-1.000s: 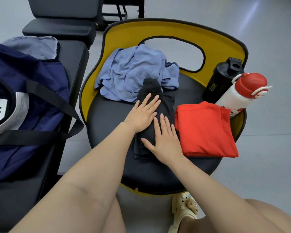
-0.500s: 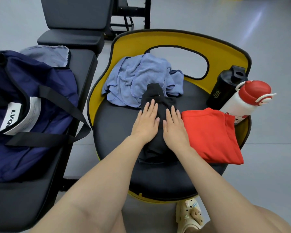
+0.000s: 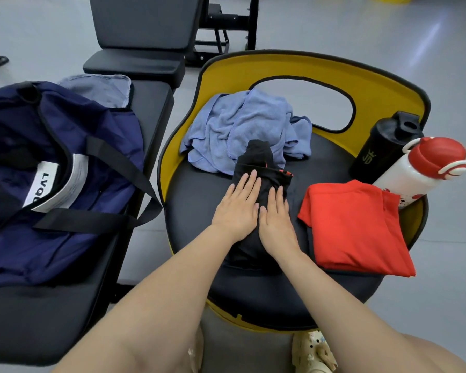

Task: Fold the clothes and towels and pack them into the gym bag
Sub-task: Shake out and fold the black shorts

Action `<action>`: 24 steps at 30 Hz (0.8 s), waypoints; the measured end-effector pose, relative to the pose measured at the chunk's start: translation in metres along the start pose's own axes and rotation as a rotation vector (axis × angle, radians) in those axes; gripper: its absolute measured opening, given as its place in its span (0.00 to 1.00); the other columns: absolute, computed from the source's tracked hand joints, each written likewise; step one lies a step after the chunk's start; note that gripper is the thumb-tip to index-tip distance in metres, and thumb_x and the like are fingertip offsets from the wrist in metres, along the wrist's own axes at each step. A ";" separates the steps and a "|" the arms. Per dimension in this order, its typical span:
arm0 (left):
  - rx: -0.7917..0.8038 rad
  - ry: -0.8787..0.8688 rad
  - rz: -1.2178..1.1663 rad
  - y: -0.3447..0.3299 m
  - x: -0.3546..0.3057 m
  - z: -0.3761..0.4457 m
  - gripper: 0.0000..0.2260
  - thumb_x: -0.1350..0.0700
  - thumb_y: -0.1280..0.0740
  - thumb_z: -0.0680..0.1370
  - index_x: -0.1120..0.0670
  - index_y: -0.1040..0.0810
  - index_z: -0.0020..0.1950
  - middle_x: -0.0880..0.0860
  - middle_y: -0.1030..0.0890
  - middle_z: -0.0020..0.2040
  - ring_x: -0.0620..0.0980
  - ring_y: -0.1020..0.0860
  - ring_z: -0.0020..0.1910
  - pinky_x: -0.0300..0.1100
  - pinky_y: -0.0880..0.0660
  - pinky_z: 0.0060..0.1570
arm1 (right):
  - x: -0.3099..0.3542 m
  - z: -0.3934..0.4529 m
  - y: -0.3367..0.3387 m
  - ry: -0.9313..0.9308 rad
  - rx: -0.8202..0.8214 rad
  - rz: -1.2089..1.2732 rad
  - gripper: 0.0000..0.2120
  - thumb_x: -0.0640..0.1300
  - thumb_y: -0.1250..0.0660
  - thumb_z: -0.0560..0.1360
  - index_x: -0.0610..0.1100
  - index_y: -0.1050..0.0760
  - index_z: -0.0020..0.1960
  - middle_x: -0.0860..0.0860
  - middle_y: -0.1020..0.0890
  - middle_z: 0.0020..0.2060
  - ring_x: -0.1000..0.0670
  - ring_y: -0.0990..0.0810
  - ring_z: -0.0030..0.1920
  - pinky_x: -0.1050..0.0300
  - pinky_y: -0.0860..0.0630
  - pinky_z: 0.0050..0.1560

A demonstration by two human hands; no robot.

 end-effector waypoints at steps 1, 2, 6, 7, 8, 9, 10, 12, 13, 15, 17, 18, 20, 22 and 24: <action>-0.003 0.007 0.000 0.001 0.003 -0.003 0.25 0.53 0.53 0.84 0.55 0.60 0.78 0.50 0.63 0.78 0.47 0.62 0.76 0.43 0.61 0.74 | 0.003 -0.001 -0.004 0.014 0.001 -0.021 0.26 0.43 0.65 0.81 0.31 0.59 0.75 0.38 0.55 0.76 0.42 0.60 0.77 0.50 0.60 0.76; -0.004 0.014 -0.002 0.002 0.006 -0.007 0.25 0.53 0.54 0.84 0.55 0.60 0.78 0.50 0.63 0.78 0.47 0.62 0.76 0.43 0.60 0.74 | 0.006 -0.002 -0.006 0.007 -0.004 -0.019 0.26 0.44 0.65 0.81 0.32 0.59 0.75 0.38 0.55 0.77 0.43 0.60 0.77 0.51 0.61 0.76; 0.004 0.024 -0.002 0.005 0.018 -0.024 0.25 0.53 0.54 0.84 0.55 0.60 0.78 0.51 0.63 0.78 0.47 0.62 0.76 0.44 0.60 0.74 | 0.023 -0.012 -0.013 0.020 0.040 -0.004 0.25 0.43 0.55 0.84 0.36 0.60 0.76 0.40 0.58 0.77 0.47 0.61 0.77 0.55 0.60 0.76; 0.006 0.028 -0.003 0.005 0.021 -0.028 0.25 0.53 0.54 0.84 0.55 0.60 0.78 0.51 0.63 0.78 0.47 0.62 0.76 0.43 0.60 0.74 | 0.027 -0.015 -0.012 0.034 0.055 0.000 0.25 0.43 0.55 0.84 0.36 0.61 0.76 0.40 0.59 0.77 0.47 0.61 0.77 0.55 0.60 0.76; 0.009 0.033 -0.006 0.006 0.023 -0.032 0.25 0.53 0.54 0.84 0.55 0.60 0.78 0.51 0.63 0.77 0.47 0.63 0.76 0.43 0.60 0.74 | 0.030 -0.018 -0.014 0.055 0.063 -0.021 0.25 0.43 0.56 0.84 0.35 0.61 0.76 0.40 0.58 0.77 0.46 0.61 0.77 0.54 0.60 0.76; 0.011 0.039 -0.010 0.006 0.027 -0.035 0.25 0.53 0.54 0.84 0.55 0.60 0.78 0.51 0.64 0.77 0.47 0.63 0.76 0.43 0.60 0.74 | 0.035 -0.019 -0.015 0.078 0.066 -0.059 0.24 0.43 0.60 0.84 0.34 0.60 0.76 0.40 0.58 0.77 0.45 0.61 0.77 0.53 0.60 0.77; 0.012 0.048 -0.015 0.007 0.030 -0.039 0.25 0.53 0.54 0.84 0.55 0.60 0.78 0.51 0.64 0.77 0.47 0.63 0.76 0.43 0.60 0.74 | 0.038 -0.020 -0.018 0.093 0.065 -0.081 0.25 0.44 0.64 0.82 0.32 0.59 0.75 0.38 0.56 0.76 0.43 0.61 0.77 0.50 0.60 0.77; 0.006 0.071 -0.017 0.008 0.038 -0.044 0.25 0.52 0.54 0.84 0.55 0.61 0.78 0.50 0.64 0.77 0.47 0.63 0.76 0.43 0.60 0.74 | 0.044 -0.019 -0.026 0.143 0.029 -0.109 0.29 0.46 0.69 0.79 0.30 0.53 0.75 0.36 0.53 0.76 0.39 0.58 0.77 0.47 0.56 0.76; 0.001 0.085 -0.018 0.008 0.042 -0.046 0.25 0.52 0.54 0.84 0.54 0.61 0.78 0.50 0.63 0.78 0.47 0.62 0.76 0.43 0.60 0.74 | 0.047 -0.018 -0.030 0.161 0.006 -0.112 0.28 0.44 0.67 0.80 0.29 0.50 0.74 0.36 0.51 0.76 0.38 0.56 0.76 0.45 0.54 0.76; -0.004 0.115 -0.021 0.010 0.053 -0.050 0.25 0.52 0.54 0.84 0.54 0.60 0.78 0.51 0.63 0.78 0.47 0.62 0.76 0.43 0.60 0.74 | 0.057 -0.014 -0.035 0.208 -0.017 -0.088 0.26 0.42 0.63 0.81 0.28 0.45 0.73 0.36 0.50 0.74 0.36 0.52 0.76 0.42 0.49 0.75; -0.010 0.147 -0.020 0.011 0.064 -0.053 0.25 0.52 0.54 0.84 0.54 0.60 0.78 0.51 0.63 0.78 0.47 0.62 0.76 0.44 0.59 0.74 | 0.067 -0.011 -0.040 0.232 -0.008 -0.090 0.27 0.42 0.64 0.80 0.27 0.44 0.72 0.33 0.47 0.74 0.34 0.51 0.75 0.41 0.48 0.74; -0.016 0.164 -0.019 0.012 0.069 -0.054 0.25 0.52 0.54 0.84 0.54 0.60 0.78 0.51 0.63 0.78 0.47 0.62 0.76 0.44 0.59 0.74 | 0.071 -0.008 -0.042 0.228 0.033 -0.110 0.26 0.42 0.63 0.81 0.29 0.47 0.74 0.34 0.49 0.75 0.35 0.53 0.76 0.42 0.51 0.76; -0.029 0.193 -0.019 0.013 0.081 -0.056 0.25 0.52 0.54 0.83 0.54 0.60 0.78 0.51 0.63 0.78 0.47 0.62 0.77 0.45 0.59 0.74 | 0.082 -0.002 -0.043 0.168 0.081 -0.023 0.24 0.42 0.56 0.83 0.34 0.54 0.77 0.38 0.53 0.77 0.41 0.56 0.77 0.50 0.57 0.76; -0.037 0.211 -0.012 0.014 0.091 -0.056 0.25 0.52 0.54 0.84 0.54 0.60 0.78 0.51 0.63 0.78 0.47 0.61 0.77 0.44 0.59 0.74 | 0.091 0.004 -0.043 0.191 0.080 0.015 0.25 0.42 0.54 0.83 0.35 0.58 0.77 0.41 0.55 0.77 0.44 0.57 0.77 0.54 0.59 0.76; -0.051 0.222 -0.003 0.016 0.101 -0.055 0.25 0.52 0.54 0.83 0.54 0.60 0.78 0.51 0.62 0.78 0.47 0.61 0.77 0.44 0.58 0.74 | 0.097 0.008 -0.047 0.248 0.115 -0.036 0.25 0.41 0.56 0.84 0.34 0.61 0.76 0.42 0.58 0.77 0.46 0.61 0.77 0.55 0.61 0.76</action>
Point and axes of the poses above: each hand's wrist, its own z-axis towards the middle knuckle, its own y-axis out of the back of the hand, x = y × z, the point moved 1 cm from there along z, towards the middle knuckle
